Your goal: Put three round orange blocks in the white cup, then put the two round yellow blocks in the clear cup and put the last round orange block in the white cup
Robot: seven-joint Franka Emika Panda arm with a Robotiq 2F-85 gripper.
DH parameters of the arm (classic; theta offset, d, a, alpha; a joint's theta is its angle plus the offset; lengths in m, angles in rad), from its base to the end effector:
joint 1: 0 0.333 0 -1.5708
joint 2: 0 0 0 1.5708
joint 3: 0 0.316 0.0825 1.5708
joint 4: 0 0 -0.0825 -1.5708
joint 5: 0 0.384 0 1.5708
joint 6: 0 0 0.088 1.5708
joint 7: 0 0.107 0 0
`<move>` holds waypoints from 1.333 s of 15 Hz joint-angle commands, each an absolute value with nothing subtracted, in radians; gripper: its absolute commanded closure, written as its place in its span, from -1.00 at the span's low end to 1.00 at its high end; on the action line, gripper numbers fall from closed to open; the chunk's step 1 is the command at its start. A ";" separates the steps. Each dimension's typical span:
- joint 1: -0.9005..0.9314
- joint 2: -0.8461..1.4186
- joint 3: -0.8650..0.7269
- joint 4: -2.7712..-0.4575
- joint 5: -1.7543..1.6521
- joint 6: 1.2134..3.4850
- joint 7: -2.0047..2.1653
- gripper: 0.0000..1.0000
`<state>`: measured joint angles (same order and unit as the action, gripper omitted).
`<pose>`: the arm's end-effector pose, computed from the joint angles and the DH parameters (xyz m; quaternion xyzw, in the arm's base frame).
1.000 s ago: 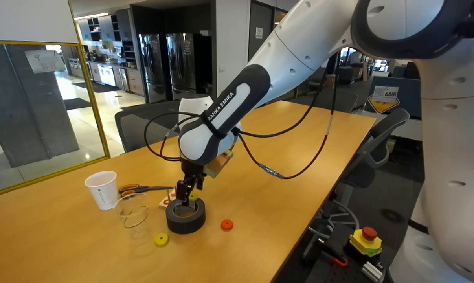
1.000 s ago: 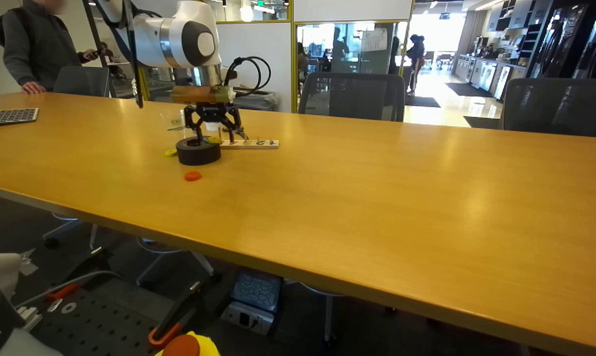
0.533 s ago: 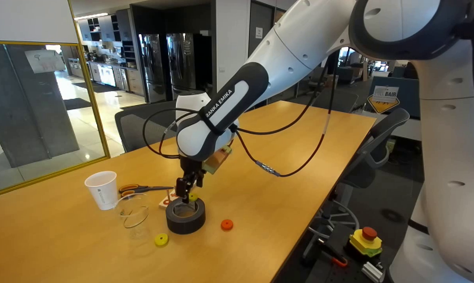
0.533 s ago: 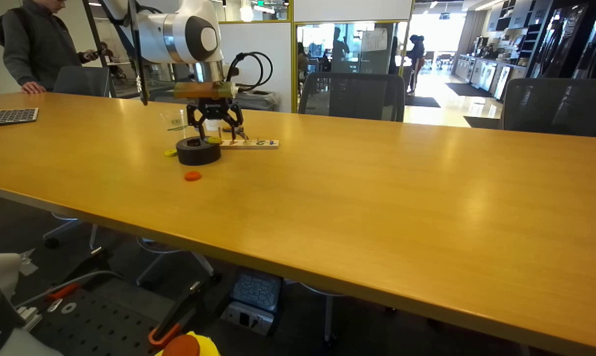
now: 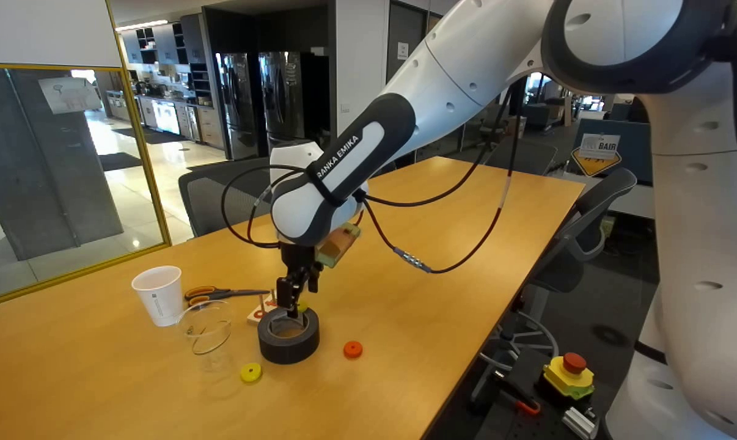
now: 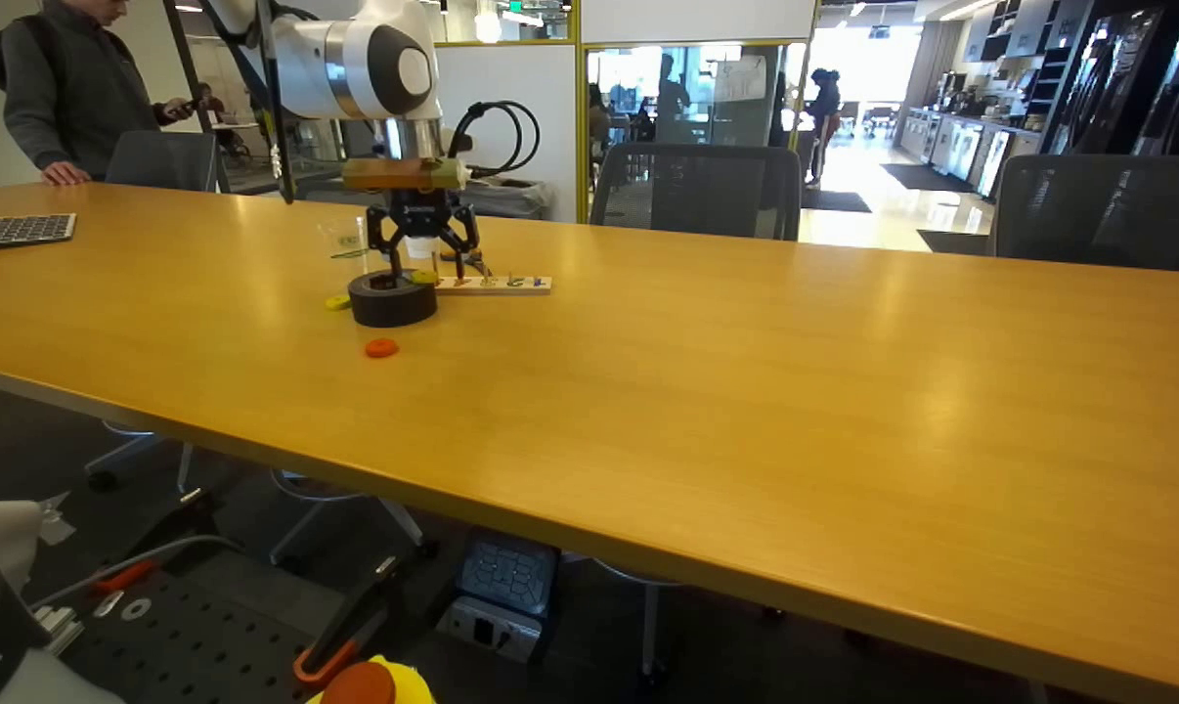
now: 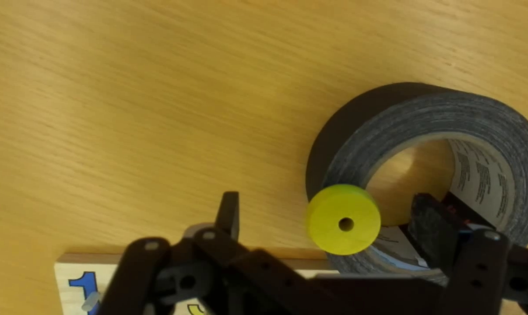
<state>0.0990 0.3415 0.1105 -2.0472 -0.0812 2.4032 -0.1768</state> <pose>0.5834 0.1218 0.2748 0.9759 0.2178 0.0089 0.0090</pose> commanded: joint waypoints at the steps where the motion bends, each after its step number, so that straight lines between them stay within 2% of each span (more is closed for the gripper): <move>1: 0.086 0.362 0.126 -2.014 -0.051 2.389 -0.214 -1.00; 6: 0.086 0.377 0.128 -2.007 -0.041 2.393 -0.223 -1.00; 7: 0.085 0.378 0.129 -2.006 -0.040 2.396 -0.225 -0.50; 8: 0.086 0.378 0.128 -2.005 -0.043 2.398 -0.224 -0.46; 15: 0.088 0.371 0.124 -2.000 -0.049 2.400 -0.219 0.60; 16: 0.090 0.368 0.123 -2.000 -0.053 2.399 -0.215 0.66; 20: 0.098 0.338 0.120 -2.001 -0.066 2.397 -0.204 0.66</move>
<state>0.0986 0.3678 0.1144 -2.0162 -0.0613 2.4039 -0.2008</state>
